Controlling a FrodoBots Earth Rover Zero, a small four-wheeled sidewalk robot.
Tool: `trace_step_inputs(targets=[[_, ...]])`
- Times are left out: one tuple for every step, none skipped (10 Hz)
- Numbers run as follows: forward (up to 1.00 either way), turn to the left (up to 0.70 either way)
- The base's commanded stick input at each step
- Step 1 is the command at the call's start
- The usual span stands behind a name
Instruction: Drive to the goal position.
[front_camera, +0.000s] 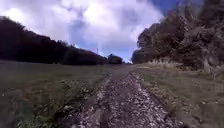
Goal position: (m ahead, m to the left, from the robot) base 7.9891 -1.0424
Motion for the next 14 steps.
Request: trace_step_inputs(targets=[[0.85,0.00],[0.85,0.00],[0.85,0.00],[0.85,0.00],[0.85,-0.08],[0.85,-0.17],[0.85,-0.34],[0.85,-0.34],[0.85,-0.34],[0.85,-0.15],[0.85,-0.04],[0.85,0.00],[0.85,0.00],[0.85,0.00]])
